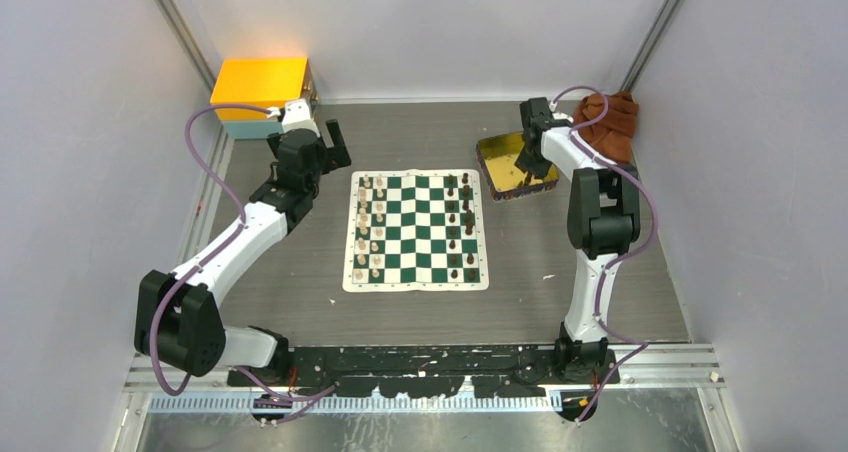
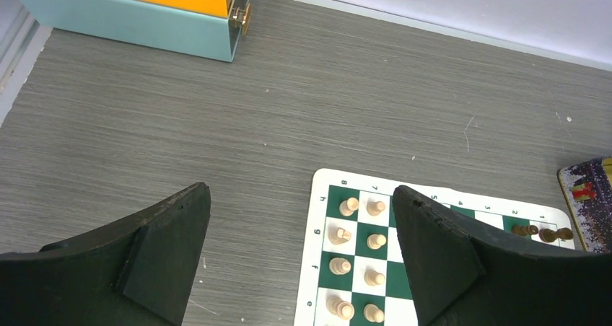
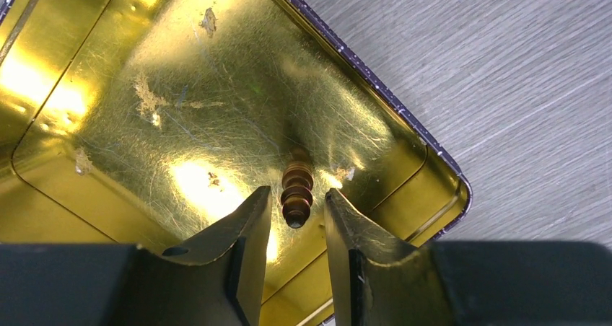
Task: Set up the chess pieces on the board
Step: Pick up the chess piece from the storage box.
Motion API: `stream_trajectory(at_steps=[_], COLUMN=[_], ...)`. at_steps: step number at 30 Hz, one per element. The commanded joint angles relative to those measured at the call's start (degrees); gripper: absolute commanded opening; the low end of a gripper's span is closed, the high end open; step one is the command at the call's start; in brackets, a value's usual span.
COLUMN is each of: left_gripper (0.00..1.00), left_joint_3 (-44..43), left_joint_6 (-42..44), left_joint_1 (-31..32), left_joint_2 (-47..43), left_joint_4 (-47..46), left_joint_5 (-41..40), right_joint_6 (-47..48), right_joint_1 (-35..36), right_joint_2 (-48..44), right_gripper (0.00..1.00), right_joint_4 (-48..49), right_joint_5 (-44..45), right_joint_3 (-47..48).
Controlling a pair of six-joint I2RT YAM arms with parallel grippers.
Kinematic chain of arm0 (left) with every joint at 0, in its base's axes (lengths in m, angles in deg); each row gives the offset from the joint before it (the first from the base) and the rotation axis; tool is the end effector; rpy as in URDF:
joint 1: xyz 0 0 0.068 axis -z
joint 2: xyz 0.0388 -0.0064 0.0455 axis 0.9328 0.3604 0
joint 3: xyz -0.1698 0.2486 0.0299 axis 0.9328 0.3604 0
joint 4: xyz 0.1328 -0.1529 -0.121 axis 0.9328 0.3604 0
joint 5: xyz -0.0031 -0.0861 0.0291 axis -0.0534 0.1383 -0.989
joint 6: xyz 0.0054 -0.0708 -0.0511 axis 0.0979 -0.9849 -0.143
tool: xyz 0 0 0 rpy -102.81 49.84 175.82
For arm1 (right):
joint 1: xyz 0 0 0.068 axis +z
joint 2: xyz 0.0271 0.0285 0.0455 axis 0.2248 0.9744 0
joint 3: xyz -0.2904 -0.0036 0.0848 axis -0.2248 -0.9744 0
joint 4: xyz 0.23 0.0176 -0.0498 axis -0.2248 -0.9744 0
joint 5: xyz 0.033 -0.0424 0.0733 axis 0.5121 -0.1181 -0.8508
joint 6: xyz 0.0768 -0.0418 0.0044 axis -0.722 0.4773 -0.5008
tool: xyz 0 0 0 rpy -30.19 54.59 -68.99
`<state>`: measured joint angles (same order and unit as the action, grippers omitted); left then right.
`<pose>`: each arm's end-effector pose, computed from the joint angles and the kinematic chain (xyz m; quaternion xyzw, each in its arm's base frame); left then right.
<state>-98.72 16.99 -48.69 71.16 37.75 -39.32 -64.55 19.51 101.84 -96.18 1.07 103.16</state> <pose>0.3072 -0.0794 0.3350 -0.1214 0.7948 -0.0379 0.5933 0.4486 0.0263 0.1959 0.2669 0.9227 -0.0683 0.2697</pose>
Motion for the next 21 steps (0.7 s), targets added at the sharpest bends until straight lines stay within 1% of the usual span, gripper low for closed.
stream_trajectory(at_steps=[1,3,5,8,10,11,21], left_gripper=[0.96,0.96,0.96,0.96,0.96,0.96,0.96], left_joint_3=[-0.17,-0.16,-0.15,-0.24,-0.25,-0.22,0.02], left_joint_6=[1.23,1.22,1.29,1.31,1.31,1.31,1.39], left_joint_1=[0.21,0.21,0.21,0.21,0.21,0.21,0.21], left_joint_2=[-1.49,-1.40,-1.23,-0.98,-0.95,-0.89,-0.70], left_joint_4=[-3.41,-3.45,-3.53,-3.53,-3.62,-3.62,-3.71], left_joint_5=[-1.31,-1.24,-1.20,-1.13,-1.05,-1.08,-0.82], right_joint_6=[-0.92,-0.96,-0.92,-0.78,-0.53,-0.52,-4.01], right_joint_1=[-0.29,-0.38,-0.39,-0.53,-0.49,-0.46,-1.31], right_joint_2=[-0.38,-0.41,-0.41,-0.35,-0.64,-0.88,-4.40], right_gripper=[0.37,0.31,0.22,0.13,0.04,0.02,0.01], right_joint_4=[1.84,2.01,2.13,2.23,2.37,2.50,7.49], right_joint_5=[0.06,0.18,0.35,0.45,0.67,0.72,-3.35], right_joint_3=[2.25,2.07,1.97,2.14,2.14,2.10,-1.47])
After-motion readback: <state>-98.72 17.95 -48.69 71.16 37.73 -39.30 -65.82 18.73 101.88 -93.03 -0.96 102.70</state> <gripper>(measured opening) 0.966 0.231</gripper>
